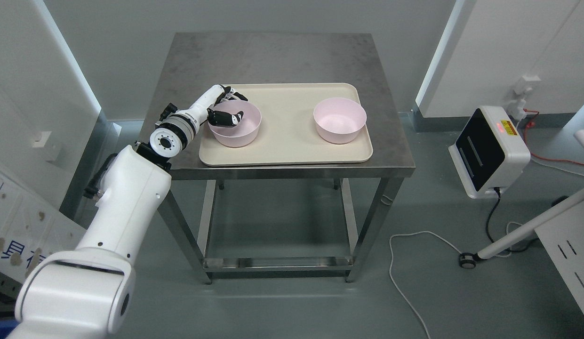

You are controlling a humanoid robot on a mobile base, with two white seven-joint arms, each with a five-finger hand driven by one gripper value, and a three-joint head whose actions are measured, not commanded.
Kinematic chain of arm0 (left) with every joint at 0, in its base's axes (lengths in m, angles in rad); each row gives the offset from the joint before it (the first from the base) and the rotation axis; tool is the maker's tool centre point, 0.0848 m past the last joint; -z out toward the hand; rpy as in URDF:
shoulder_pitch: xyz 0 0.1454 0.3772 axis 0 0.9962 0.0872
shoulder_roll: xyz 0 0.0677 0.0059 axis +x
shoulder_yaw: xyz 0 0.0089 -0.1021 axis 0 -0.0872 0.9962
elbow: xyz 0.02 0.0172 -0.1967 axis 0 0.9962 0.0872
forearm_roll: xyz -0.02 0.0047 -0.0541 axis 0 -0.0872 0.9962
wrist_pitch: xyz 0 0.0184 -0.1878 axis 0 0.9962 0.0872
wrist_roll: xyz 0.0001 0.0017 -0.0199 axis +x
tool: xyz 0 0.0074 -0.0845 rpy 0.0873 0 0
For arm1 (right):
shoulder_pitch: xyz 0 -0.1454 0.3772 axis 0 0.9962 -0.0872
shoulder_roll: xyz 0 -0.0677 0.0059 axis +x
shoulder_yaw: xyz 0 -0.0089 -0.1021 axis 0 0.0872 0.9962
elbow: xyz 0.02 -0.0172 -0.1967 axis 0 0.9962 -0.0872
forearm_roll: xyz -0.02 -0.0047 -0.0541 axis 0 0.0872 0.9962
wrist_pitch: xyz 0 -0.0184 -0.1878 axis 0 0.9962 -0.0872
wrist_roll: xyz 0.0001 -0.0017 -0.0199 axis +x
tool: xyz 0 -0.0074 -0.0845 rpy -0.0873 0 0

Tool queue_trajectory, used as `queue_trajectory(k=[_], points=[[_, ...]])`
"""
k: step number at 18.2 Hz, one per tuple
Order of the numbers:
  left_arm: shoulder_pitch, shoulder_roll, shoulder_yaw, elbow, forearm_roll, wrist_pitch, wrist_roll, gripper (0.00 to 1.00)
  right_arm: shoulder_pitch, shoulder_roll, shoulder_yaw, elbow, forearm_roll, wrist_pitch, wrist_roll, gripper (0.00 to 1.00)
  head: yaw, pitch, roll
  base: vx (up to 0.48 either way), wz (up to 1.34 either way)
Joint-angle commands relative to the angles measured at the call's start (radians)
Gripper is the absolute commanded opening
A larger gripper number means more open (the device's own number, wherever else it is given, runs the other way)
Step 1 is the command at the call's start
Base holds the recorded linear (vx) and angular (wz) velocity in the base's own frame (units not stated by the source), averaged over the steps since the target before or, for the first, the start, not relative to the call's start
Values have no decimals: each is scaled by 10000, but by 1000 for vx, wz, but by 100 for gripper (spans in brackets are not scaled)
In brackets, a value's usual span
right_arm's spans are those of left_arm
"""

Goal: Stack pink IKEA bowls on left shelf middle
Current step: 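Grip the rim of the nearer pink bowl with the left hand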

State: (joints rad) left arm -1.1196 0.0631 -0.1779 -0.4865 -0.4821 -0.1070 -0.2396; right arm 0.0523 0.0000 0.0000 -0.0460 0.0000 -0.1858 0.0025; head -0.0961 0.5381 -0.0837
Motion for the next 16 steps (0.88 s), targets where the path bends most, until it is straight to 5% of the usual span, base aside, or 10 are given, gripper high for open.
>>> queue_trajectory(k=[1, 8, 16], points=[[-33, -64, -246, 63, -255, -233, 233, 13, -1, -175, -108, 0, 77, 2, 6, 100, 0, 0, 0, 0, 0], [-18, -94, -246, 63, -487, -295, 341, 1, -1, -175, -92, 0, 77, 2, 6, 100, 0, 0, 0, 2, 3], [-33, -457, 306, -932, -471, -188, 786, 0, -1, -175, -92, 0, 77, 2, 6, 100, 0, 0, 0, 0, 0]])
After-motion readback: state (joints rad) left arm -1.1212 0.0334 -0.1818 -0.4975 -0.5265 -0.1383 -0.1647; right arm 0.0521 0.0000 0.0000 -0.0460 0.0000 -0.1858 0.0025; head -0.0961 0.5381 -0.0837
